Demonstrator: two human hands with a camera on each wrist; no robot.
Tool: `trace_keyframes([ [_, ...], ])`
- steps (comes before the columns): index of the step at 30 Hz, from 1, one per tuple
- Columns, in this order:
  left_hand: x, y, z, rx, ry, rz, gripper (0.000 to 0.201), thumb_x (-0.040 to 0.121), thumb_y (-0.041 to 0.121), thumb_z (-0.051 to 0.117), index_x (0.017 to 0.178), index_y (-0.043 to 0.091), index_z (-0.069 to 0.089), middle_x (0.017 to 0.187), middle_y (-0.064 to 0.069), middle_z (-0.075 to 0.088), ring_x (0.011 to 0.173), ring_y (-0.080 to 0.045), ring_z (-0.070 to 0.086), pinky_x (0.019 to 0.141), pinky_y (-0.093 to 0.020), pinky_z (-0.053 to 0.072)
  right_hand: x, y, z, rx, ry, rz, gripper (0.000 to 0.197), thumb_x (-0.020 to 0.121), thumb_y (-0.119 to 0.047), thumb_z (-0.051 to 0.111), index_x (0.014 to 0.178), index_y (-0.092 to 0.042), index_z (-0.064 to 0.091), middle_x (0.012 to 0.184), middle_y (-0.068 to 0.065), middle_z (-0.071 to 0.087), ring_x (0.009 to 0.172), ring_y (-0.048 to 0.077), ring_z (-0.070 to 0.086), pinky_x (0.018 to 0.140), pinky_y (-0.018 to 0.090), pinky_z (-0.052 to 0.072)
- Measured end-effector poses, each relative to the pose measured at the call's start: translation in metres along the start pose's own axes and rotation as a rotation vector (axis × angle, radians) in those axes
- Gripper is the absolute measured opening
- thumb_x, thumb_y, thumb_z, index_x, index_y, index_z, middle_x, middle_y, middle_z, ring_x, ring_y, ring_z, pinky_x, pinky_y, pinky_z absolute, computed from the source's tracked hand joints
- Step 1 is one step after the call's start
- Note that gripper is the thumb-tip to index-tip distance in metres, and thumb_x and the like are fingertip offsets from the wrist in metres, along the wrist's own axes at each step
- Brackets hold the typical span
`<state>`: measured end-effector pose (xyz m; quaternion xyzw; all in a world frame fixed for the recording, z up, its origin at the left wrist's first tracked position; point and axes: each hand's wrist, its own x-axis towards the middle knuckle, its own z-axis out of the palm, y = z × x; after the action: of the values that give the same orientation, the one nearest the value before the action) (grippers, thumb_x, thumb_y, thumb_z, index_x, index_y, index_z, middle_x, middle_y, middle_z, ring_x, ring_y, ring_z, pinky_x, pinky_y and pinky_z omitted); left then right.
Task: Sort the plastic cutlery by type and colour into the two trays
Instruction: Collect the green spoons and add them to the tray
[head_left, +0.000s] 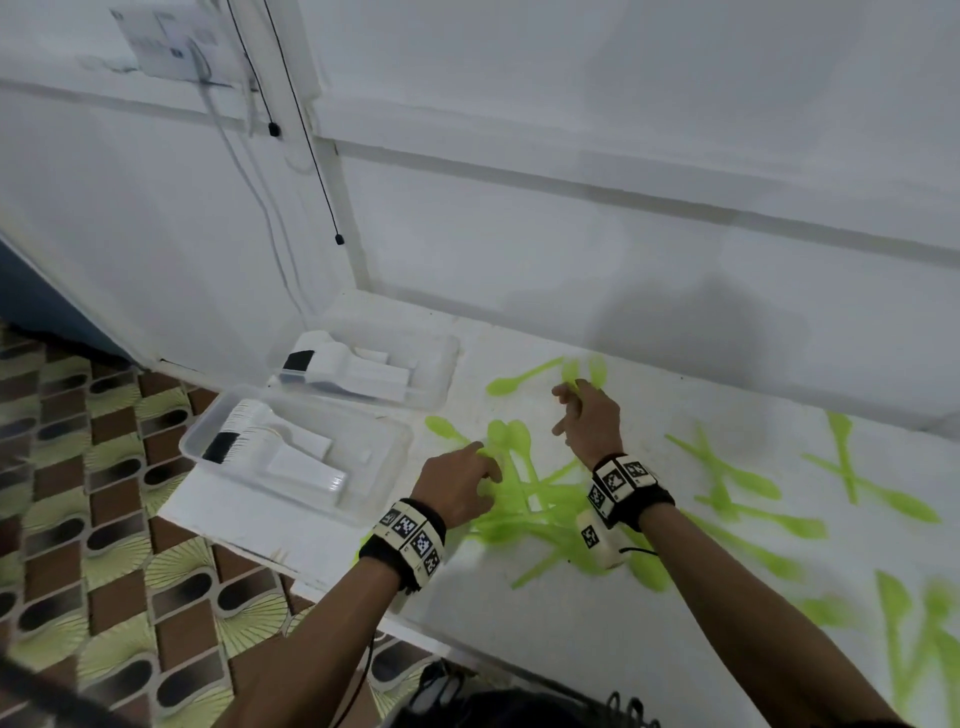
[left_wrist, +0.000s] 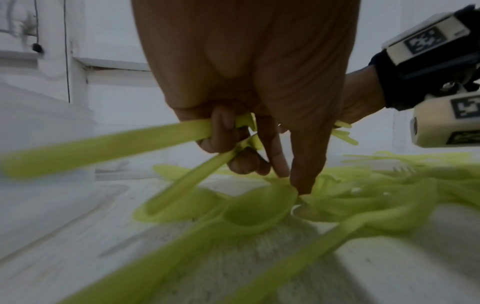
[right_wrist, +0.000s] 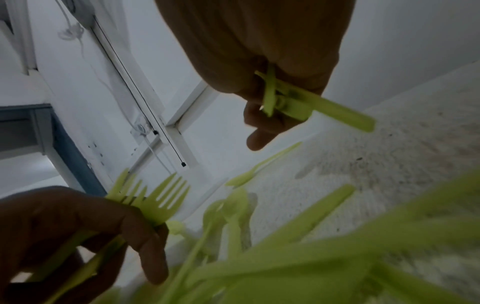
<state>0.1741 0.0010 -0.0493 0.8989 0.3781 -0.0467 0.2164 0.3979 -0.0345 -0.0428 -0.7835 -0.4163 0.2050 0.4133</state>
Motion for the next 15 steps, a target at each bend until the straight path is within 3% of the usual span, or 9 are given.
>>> trace_keyframes([
  [3, -0.001, 0.002, -0.001, 0.006, -0.052, 0.119, 0.029, 0.083, 0.026, 0.069, 0.110, 0.036, 0.066, 0.133, 0.010, 0.053, 0.116, -0.019, 0.059, 0.083, -0.030, 0.045, -0.008, 0.002, -0.008, 0.008, 0.022, -0.020, 0.033, 0.097, 0.001, 0.039, 0.097, -0.013, 0.069, 0.090, -0.005, 0.063, 0.042, 0.007, 0.060, 0.054, 0.010, 0.046],
  [8, 0.000, 0.004, 0.006, 0.075, -0.085, 0.219, 0.043, 0.084, 0.011, 0.059, 0.114, 0.041, 0.064, 0.134, 0.013, 0.047, 0.097, -0.020, 0.061, 0.077, -0.036, 0.051, -0.020, 0.005, -0.016, 0.041, -0.017, -0.005, 0.032, 0.098, -0.002, 0.042, 0.093, -0.017, 0.070, 0.088, -0.003, 0.066, 0.040, 0.011, 0.060, 0.058, 0.016, 0.049],
  [10, 0.001, 0.003, 0.008, 0.073, -0.065, 0.271, 0.042, 0.086, 0.014, 0.061, 0.113, 0.044, 0.067, 0.135, 0.017, 0.048, 0.097, -0.017, 0.062, 0.076, -0.035, 0.052, -0.023, 0.007, -0.016, 0.053, -0.033, 0.009, 0.031, 0.098, -0.003, 0.044, 0.093, -0.017, 0.070, 0.087, -0.002, 0.068, 0.042, 0.013, 0.061, 0.059, 0.015, 0.048],
  [15, 0.003, 0.002, 0.003, 0.056, -0.048, 0.342, 0.017, 0.089, 0.038, 0.071, 0.104, 0.043, 0.076, 0.121, 0.015, 0.058, 0.096, -0.012, 0.063, 0.076, -0.033, 0.051, -0.032, 0.008, -0.016, 0.100, -0.085, 0.023, 0.028, 0.099, -0.005, 0.046, 0.096, -0.016, 0.071, 0.086, -0.002, 0.068, 0.044, 0.010, 0.061, 0.061, 0.015, 0.048],
])
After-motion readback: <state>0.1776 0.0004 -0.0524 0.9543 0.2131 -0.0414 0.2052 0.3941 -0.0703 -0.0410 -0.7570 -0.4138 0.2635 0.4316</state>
